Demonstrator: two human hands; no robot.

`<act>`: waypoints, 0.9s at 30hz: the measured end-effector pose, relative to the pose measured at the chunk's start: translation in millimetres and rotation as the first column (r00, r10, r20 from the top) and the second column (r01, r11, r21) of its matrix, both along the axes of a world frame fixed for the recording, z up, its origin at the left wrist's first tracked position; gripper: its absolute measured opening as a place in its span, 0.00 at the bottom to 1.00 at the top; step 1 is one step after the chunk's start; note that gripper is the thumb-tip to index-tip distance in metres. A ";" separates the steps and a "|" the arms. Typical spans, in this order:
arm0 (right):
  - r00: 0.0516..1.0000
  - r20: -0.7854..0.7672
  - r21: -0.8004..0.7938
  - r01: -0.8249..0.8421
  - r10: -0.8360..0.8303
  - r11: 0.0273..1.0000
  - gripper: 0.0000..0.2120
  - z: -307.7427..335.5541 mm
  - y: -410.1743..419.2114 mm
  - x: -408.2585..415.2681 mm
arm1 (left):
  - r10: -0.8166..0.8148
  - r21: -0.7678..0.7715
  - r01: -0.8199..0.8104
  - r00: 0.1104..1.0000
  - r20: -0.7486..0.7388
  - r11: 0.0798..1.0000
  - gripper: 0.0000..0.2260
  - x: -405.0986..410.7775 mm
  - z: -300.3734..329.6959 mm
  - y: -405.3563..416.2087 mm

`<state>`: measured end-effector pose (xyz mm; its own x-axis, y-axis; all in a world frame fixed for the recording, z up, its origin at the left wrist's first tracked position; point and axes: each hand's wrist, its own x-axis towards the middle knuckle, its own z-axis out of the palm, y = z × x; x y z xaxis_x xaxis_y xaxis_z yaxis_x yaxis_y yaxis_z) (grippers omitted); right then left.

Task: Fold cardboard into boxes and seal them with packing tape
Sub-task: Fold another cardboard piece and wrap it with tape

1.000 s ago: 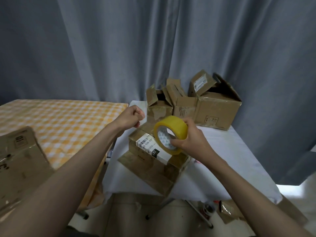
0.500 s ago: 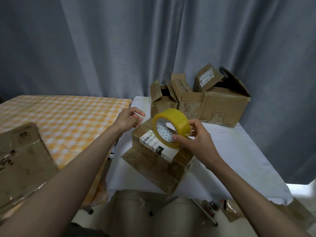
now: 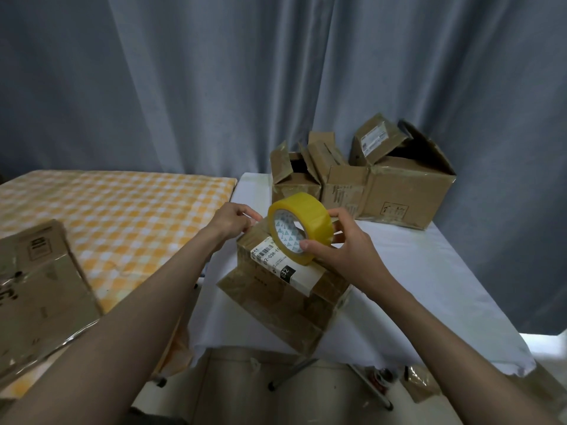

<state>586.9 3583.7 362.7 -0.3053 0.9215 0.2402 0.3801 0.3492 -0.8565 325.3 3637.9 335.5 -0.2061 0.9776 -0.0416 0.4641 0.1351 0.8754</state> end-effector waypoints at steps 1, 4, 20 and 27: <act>1.000 0.000 0.001 -0.010 0.010 1.000 0.24 0.1 0.1 0.3 | 0.013 -0.010 -0.013 1.000 0.002 1.000 0.14 2.1 -1.7 0.6; 1.000 0.007 -0.001 -0.026 0.026 1.000 0.23 -1.2 1.0 0.6 | 0.055 -0.040 -0.054 0.998 0.010 0.998 0.15 7.7 -5.0 0.7; 1.000 0.017 0.019 -0.010 0.009 1.000 0.23 -16.3 3.1 2.1 | -0.214 0.213 0.391 0.797 -0.564 0.895 0.22 -1.1 -9.1 -40.3; 0.990 -0.131 -0.069 -0.066 0.056 0.995 0.17 -10.0 11.1 5.0 | -0.335 0.196 0.596 0.660 -0.672 0.779 0.25 -0.5 -18.1 -52.6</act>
